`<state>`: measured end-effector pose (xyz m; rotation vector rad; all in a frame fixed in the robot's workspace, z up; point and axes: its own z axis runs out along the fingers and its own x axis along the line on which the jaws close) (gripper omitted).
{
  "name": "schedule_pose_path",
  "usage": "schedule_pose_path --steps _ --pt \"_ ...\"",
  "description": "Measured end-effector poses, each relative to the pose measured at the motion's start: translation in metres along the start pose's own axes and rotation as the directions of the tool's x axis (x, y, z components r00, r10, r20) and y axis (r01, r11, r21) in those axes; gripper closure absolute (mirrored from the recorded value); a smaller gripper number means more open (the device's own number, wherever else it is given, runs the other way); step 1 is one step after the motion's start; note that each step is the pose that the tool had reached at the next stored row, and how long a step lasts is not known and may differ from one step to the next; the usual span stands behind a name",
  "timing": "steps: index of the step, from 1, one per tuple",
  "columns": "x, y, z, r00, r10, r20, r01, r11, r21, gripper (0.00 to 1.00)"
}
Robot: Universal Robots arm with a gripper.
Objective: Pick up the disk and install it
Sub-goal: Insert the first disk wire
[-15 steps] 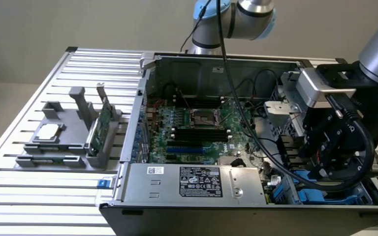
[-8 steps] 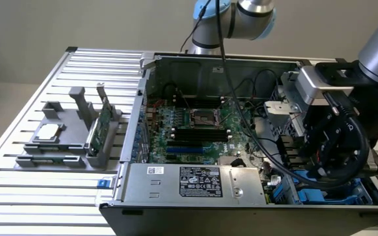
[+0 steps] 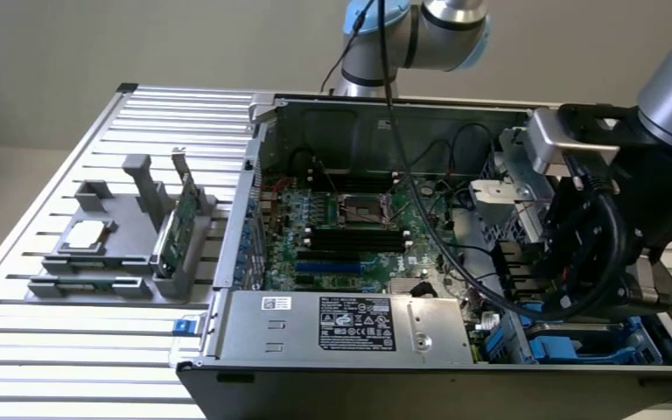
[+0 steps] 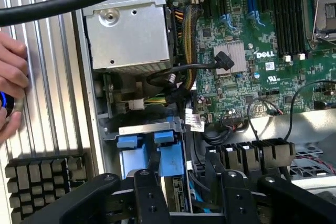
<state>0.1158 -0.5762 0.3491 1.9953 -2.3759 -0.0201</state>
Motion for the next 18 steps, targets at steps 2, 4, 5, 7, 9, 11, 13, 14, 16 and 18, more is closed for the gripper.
schedule_pose_path --steps 2,4,5,7,9,11,13,14,16,18 --pt "0.000 0.0001 -0.0019 0.9996 0.028 0.0013 -0.028 0.9996 -0.0007 0.53" --pt "0.000 0.0002 -0.0054 0.9985 0.055 0.0021 -0.055 0.9985 -0.0013 0.53" --pt "0.000 0.0003 -0.0077 0.9978 0.067 0.0024 -0.067 0.9978 -0.0015 0.53" --pt "0.000 0.0004 -0.0126 0.9960 0.090 0.0033 -0.090 0.9960 -0.0021 0.53" --pt "0.000 0.0006 -0.0182 0.9936 0.113 0.0038 -0.113 0.9936 -0.0027 0.53" --pt "0.000 0.0008 -0.0233 0.9907 0.136 0.0047 -0.136 0.9907 -0.0033 0.53" --pt "0.001 0.0010 -0.0282 0.9871 0.160 0.0054 -0.160 0.9871 -0.0039 0.53" --pt "0.001 0.0011 -0.0304 0.9850 0.172 0.0058 -0.172 0.9850 -0.0043 0.53" --pt "0.001 0.0011 -0.0330 0.9800 0.199 0.0067 -0.199 0.9800 -0.0050 0.53" --pt "0.001 0.0012 -0.0337 0.9742 0.226 0.0077 -0.226 0.9742 -0.0059 0.53"
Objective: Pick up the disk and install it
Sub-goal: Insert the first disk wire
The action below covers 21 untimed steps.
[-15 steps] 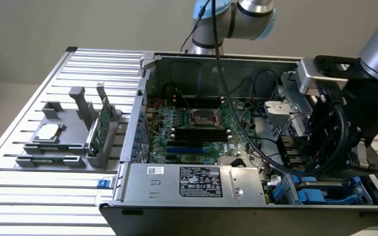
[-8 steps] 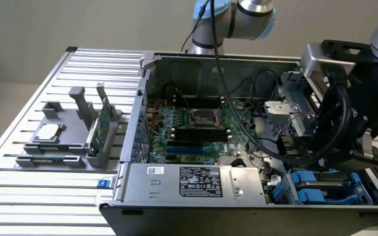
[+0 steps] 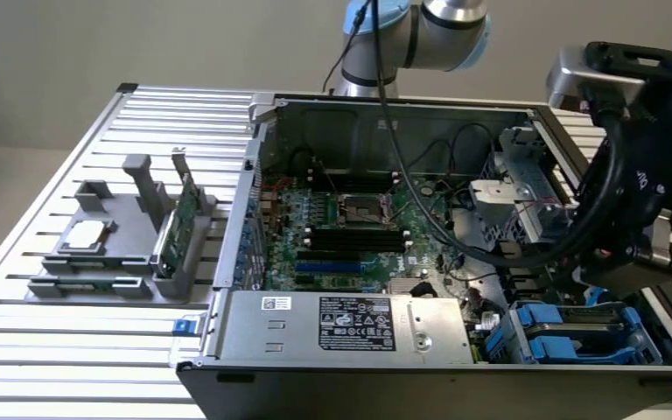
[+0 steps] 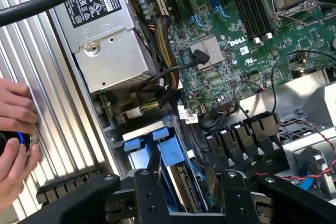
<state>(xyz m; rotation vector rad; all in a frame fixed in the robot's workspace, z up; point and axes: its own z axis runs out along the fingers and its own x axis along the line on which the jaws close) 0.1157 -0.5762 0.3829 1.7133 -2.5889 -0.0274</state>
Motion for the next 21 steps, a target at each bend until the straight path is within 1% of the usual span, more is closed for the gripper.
schedule_pose_path --steps 5,9,11,12,17,21 --pt "-0.0001 0.0000 -0.0003 0.9981 0.062 0.0022 -0.062 0.9981 -0.0013 0.53" --pt "0.0000 0.0000 -0.0002 0.9938 0.111 0.0040 -0.111 0.9938 -0.0025 0.53" --pt "0.0000 0.0000 -0.0001 0.9907 0.136 0.0050 -0.136 0.9907 -0.0033 0.55" --pt "0.0000 0.0000 -0.0002 0.9892 0.146 0.0053 -0.146 0.9892 -0.0035 0.62" --pt "-0.0001 -0.0001 -0.0002 0.9811 0.193 0.0068 -0.193 0.9811 -0.0048 0.62" --pt "-0.0001 -0.0001 -0.0002 0.9729 0.231 0.0079 -0.231 0.9729 -0.0058 0.62"
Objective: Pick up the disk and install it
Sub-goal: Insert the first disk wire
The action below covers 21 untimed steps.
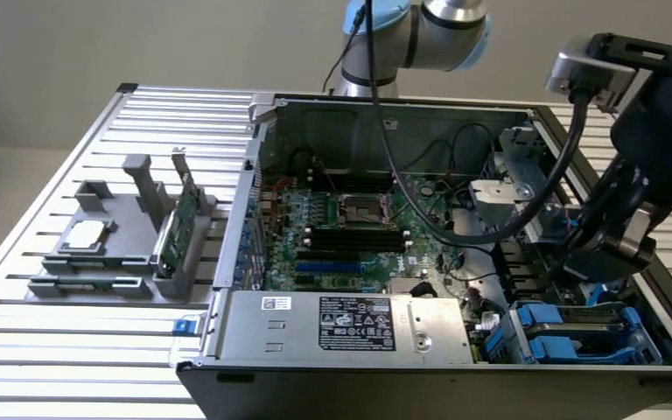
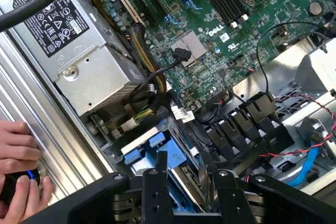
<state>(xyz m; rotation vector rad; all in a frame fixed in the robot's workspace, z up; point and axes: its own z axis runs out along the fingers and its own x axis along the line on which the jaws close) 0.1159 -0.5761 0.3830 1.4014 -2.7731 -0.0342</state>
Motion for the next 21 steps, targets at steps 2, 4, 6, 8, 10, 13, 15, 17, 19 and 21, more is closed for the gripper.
schedule_pose_path --steps 2,4,6,8,10,13,15,17,19,21 --pt "0.000 0.0000 0.0000 0.9998 0.019 0.0007 -0.019 0.9998 -0.0005 0.64" --pt "0.000 0.0000 0.0000 0.9992 0.039 0.0014 -0.039 0.9992 -0.0010 0.72" --pt "0.000 0.0000 0.0000 0.9982 0.060 0.0020 -0.060 0.9982 -0.0013 0.72" --pt "0.000 0.0000 0.0000 0.9969 0.079 0.0029 -0.079 0.9969 -0.0019 0.72" --pt "0.000 0.0000 0.0000 0.9950 0.099 0.0039 -0.099 0.9951 -0.0026 0.72" --pt "0.000 -0.0003 0.0002 0.9923 0.123 0.0091 -0.123 0.9924 -0.0069 0.72" --pt "-0.001 -0.0019 -0.0001 0.9915 0.129 0.0156 -0.129 0.9916 -0.0129 0.72" --pt "-0.005 -0.0066 -0.0003 0.9913 0.130 0.0208 -0.129 0.9914 -0.0179 0.72" --pt "-0.009 -0.0124 -0.0006 0.9912 0.130 0.0239 -0.129 0.9914 -0.0209 0.72" --pt "-0.013 -0.0178 -0.0009 0.9912 0.130 0.0268 -0.129 0.9913 -0.0237 0.72"
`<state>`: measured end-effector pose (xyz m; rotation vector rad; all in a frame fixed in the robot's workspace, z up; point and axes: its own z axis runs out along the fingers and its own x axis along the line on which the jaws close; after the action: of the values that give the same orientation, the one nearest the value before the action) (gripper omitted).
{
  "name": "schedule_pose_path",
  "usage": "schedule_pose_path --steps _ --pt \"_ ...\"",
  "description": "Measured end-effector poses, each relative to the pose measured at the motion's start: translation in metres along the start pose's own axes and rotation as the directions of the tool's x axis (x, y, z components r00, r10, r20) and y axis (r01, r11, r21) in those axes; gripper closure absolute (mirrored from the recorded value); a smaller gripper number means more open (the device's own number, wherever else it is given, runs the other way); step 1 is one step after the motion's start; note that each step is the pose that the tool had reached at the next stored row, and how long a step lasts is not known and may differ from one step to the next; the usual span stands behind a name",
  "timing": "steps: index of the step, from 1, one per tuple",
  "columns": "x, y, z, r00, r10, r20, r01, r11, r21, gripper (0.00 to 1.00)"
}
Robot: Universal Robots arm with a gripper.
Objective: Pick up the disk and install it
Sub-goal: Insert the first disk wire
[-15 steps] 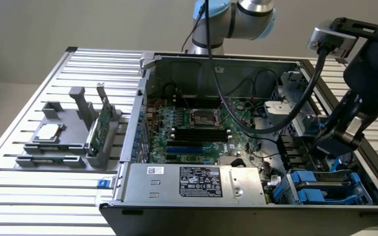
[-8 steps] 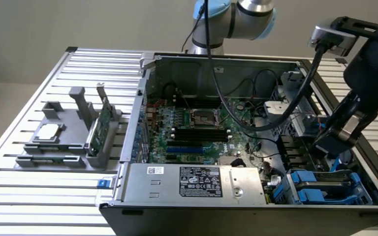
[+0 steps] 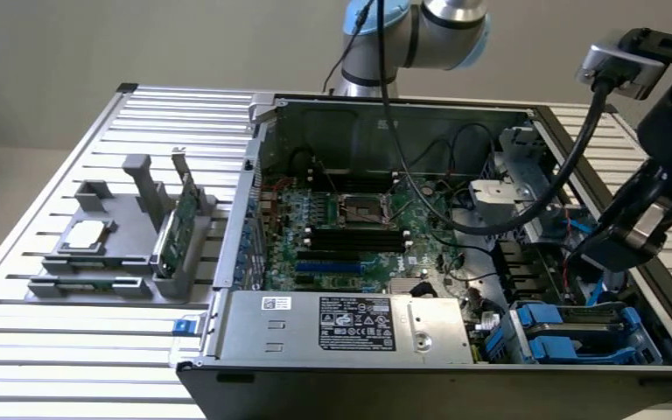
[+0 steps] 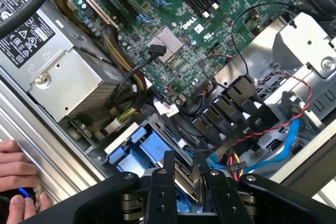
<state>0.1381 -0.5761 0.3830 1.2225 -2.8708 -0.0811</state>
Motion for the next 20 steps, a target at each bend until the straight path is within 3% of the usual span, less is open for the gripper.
schedule_pose_path --steps 9,15,20 --pt "-0.014 -0.0144 -0.0010 0.9999 0.007 0.0078 -0.007 0.9999 -0.0071 0.72" --pt "-0.016 -0.0168 -0.0012 0.9995 0.029 0.0116 -0.029 0.9995 -0.0093 0.72" --pt "-0.016 -0.0169 -0.0012 0.9966 0.080 0.0167 -0.080 0.9967 -0.0107 0.72"
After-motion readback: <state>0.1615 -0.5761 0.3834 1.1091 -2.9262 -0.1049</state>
